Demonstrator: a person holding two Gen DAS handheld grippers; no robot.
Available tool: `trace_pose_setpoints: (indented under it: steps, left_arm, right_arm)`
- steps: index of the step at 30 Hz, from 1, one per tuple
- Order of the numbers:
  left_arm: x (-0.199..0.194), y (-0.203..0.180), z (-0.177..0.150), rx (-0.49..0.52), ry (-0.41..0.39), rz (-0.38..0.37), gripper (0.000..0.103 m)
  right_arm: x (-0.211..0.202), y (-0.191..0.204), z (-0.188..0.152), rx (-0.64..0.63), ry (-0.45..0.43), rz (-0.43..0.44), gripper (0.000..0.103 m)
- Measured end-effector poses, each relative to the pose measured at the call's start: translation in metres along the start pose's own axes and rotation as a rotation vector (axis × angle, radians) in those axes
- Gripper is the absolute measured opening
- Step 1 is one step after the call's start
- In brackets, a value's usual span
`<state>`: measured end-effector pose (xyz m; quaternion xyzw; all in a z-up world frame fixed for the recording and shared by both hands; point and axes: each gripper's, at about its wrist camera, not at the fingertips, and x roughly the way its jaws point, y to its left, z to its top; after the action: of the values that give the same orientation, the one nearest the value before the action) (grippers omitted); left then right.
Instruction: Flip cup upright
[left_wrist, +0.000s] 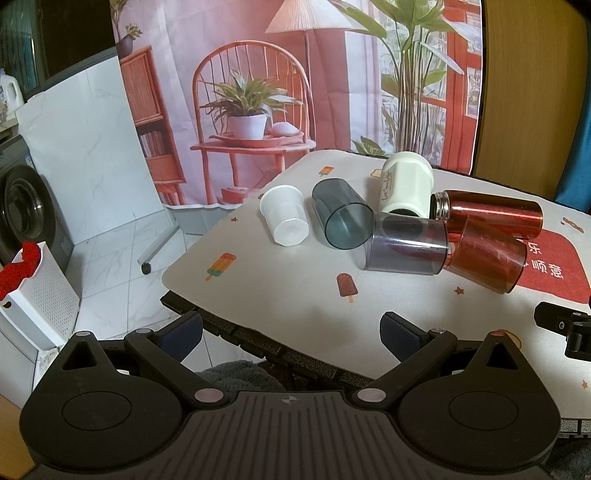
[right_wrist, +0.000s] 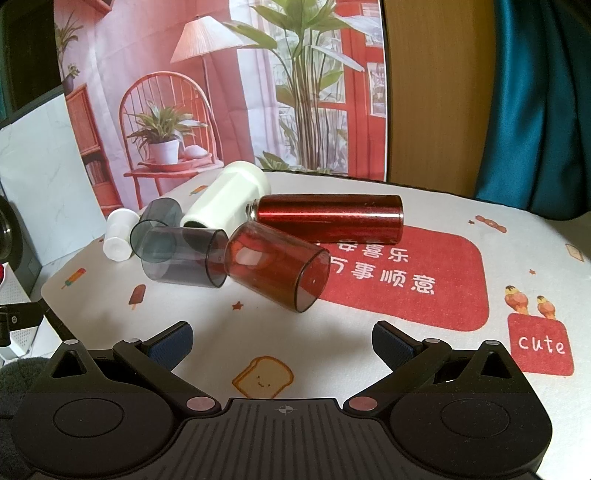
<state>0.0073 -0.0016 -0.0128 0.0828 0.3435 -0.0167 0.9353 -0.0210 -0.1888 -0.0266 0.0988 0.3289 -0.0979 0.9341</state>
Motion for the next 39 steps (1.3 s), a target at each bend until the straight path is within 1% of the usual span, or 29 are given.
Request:
trace_pose_setpoints:
  steps: [17, 25, 28, 34, 39]
  left_arm:
    - [0.000, 0.000, 0.001, -0.002, 0.004, -0.001, 0.103]
    - [0.003, 0.004, 0.007, -0.012, 0.031, -0.009, 0.103]
    - [0.007, 0.008, 0.011, -0.028, 0.046, -0.016, 0.103]
    - [0.017, 0.024, 0.026, -0.080, 0.045, -0.027, 0.103]
    - [0.030, 0.038, 0.041, -0.137, 0.051, -0.037, 0.103]
  right_arm:
    - [0.000, 0.000, -0.001, 0.002, 0.002, 0.002, 0.103]
    - [0.003, 0.007, -0.004, -0.014, 0.011, 0.012, 0.103]
    - [0.003, 0.008, 0.000, -0.024, 0.010, 0.024, 0.103]
    - [0.006, 0.015, 0.014, -0.114, -0.011, 0.064, 0.103]
    - [0.023, 0.025, 0.029, -0.209, 0.004, 0.098, 0.103]
